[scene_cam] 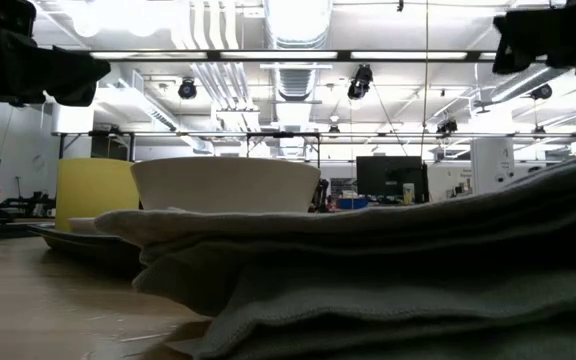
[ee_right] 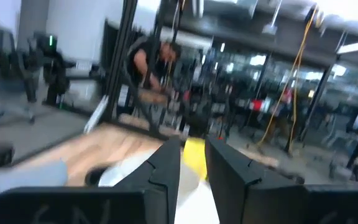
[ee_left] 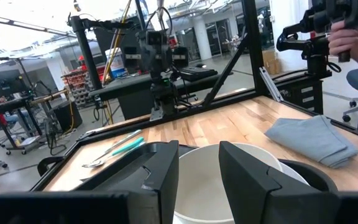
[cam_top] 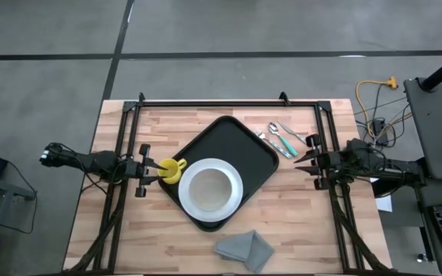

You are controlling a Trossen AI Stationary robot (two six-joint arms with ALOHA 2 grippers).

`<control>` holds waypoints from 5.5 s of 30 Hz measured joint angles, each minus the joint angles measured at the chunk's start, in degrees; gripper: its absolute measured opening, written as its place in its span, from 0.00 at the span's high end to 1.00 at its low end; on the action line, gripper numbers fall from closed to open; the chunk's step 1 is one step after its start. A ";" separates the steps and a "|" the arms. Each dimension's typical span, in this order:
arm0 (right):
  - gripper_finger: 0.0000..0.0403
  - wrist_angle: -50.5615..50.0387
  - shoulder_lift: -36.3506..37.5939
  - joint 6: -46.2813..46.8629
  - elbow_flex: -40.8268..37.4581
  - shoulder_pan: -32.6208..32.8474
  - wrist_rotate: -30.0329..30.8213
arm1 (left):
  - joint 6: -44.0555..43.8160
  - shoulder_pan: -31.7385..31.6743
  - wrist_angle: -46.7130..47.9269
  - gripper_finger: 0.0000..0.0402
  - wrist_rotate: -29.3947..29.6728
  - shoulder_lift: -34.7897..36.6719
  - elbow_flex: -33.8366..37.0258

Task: Set up tray
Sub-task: Put the gray napkin to the right of the white plate on the black serving tray

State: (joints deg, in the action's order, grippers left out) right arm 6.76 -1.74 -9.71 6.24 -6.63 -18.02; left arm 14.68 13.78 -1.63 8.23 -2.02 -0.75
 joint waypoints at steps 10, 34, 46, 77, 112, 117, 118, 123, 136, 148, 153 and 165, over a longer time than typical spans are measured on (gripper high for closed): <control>0.83 12.82 -0.12 16.38 -0.02 0.00 -0.04 | -0.01 0.00 0.05 0.75 0.02 0.00 0.01; 0.83 30.10 -6.27 19.86 -0.04 0.15 -10.64 | -0.02 0.02 0.09 0.75 0.04 -0.41 0.02; 0.83 32.99 -16.64 18.89 4.41 3.67 -11.39 | -0.02 0.02 0.11 0.75 0.04 -0.66 0.02; 0.83 -5.58 -37.90 3.75 21.58 55.45 58.89 | -0.02 0.02 0.11 0.75 0.04 -0.66 0.04; 0.83 8.05 -73.25 12.30 29.53 55.36 64.24 | 0.00 0.02 0.11 0.75 0.04 -0.63 0.07; 0.83 8.12 -78.87 11.32 32.57 55.43 62.80 | -0.02 0.02 0.11 0.75 0.04 -0.66 0.07; 0.83 8.31 -79.80 10.92 33.36 55.43 61.55 | -0.02 0.02 0.11 0.75 0.04 -0.66 0.07; 0.83 8.41 -84.73 10.59 37.68 55.49 56.92 | -0.02 0.02 0.11 0.75 0.04 -0.66 0.07; 0.83 2.42 -97.24 5.33 50.21 55.49 56.95 | -0.01 0.02 0.13 0.75 0.04 -0.79 0.07; 0.83 -19.10 -106.41 11.15 64.78 55.71 56.75 | -0.02 0.02 0.12 0.75 0.04 -1.32 0.08; 0.77 -25.00 -108.57 13.91 68.46 55.99 55.55 | -0.02 0.02 0.11 0.75 0.04 -1.31 0.08; 0.46 -27.26 -113.71 18.35 71.67 56.33 51.82 | -0.02 0.02 0.11 0.75 0.06 -1.73 0.08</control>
State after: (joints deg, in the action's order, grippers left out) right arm -20.49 -115.45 8.64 77.91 49.69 33.80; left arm 14.66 13.80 -1.52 8.28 -3.75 -0.68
